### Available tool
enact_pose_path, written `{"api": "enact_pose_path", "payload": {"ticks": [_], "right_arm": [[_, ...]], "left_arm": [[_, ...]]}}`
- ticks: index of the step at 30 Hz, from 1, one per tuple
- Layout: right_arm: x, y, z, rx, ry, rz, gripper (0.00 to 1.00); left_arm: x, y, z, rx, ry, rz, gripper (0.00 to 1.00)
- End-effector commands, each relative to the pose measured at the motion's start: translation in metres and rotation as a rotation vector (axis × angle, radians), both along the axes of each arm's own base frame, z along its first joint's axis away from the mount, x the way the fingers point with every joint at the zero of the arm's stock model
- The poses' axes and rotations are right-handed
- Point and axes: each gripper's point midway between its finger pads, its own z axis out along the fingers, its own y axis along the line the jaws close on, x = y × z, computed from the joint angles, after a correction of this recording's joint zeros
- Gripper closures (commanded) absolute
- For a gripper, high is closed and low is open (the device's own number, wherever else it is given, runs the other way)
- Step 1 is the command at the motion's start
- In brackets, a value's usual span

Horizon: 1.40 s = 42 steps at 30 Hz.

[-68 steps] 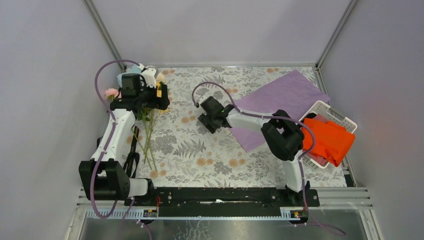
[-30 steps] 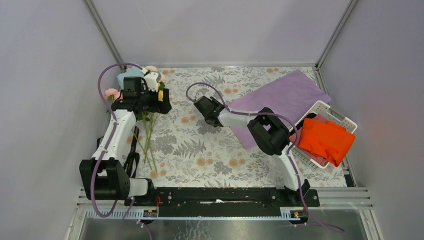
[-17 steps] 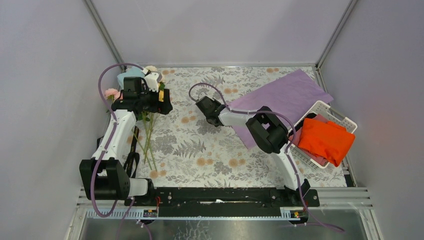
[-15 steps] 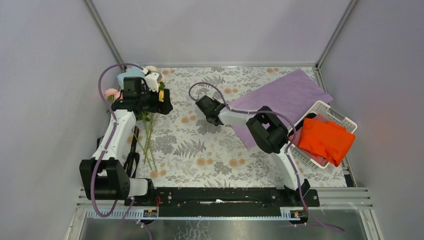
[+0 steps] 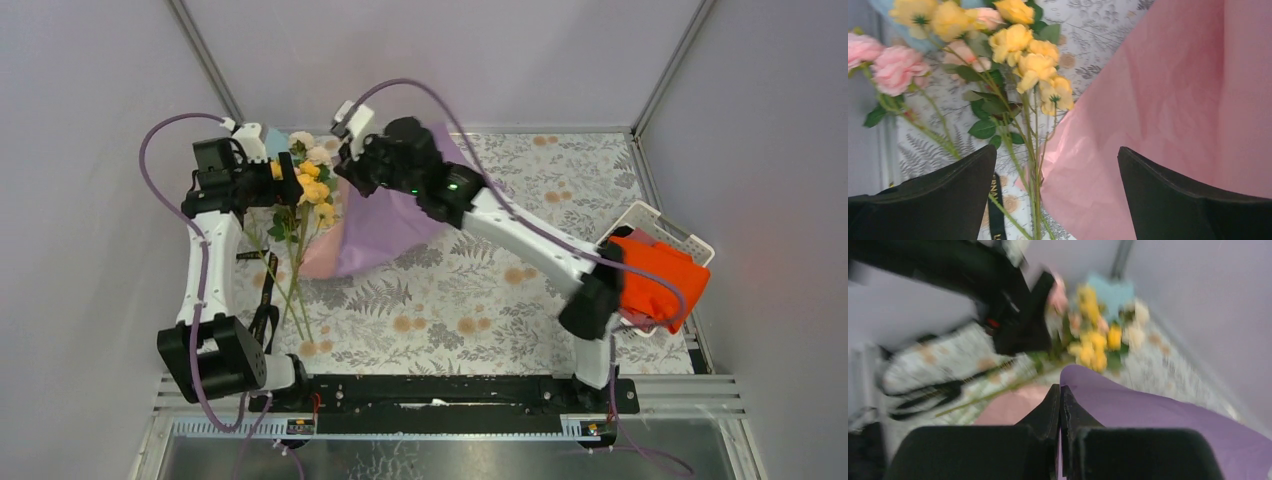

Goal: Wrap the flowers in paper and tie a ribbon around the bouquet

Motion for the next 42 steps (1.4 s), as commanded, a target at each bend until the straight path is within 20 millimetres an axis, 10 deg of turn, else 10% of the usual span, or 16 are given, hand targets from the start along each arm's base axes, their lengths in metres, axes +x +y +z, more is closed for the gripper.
{"api": "enact_pose_path", "payload": {"ticks": [1,4,8,13,17,20,28,42], "right_arm": [[-0.058,-0.043,0.142,0.385,-0.134,0.135,1.00],[-0.035,-0.121,0.119,0.455,-0.104,-0.196,1.00],[-0.021,-0.230,0.017,0.436,0.050,-0.628,1.00],[-0.063,-0.313,-0.115,0.446,0.340,-0.983,1.00],[-0.100,-0.359,-0.176,0.391,0.463,-1.174,1.00],[-0.120,-0.372,-0.196,0.346,0.530,-1.219,1.00],[-0.146,-0.375,-0.233,0.235,0.653,-1.226,1.00],[-0.131,-0.390,-0.201,0.103,0.487,-1.217,1.00]], "left_arm": [[-0.006,0.024,0.044,0.088,-0.122,0.081,0.02],[-0.012,0.024,0.048,0.119,-0.147,0.062,0.02],[-0.015,0.010,0.032,0.074,-0.120,-0.003,0.02],[-0.013,-0.039,-0.010,0.011,-0.024,-0.177,0.08],[-0.021,-0.105,-0.062,0.151,0.086,-0.366,0.08],[-0.026,-0.139,-0.102,0.210,0.177,-0.477,0.08],[-0.010,-0.110,-0.172,0.015,0.520,-0.227,0.01],[-0.026,-0.104,-0.230,-0.093,0.691,-0.015,0.01]]}}
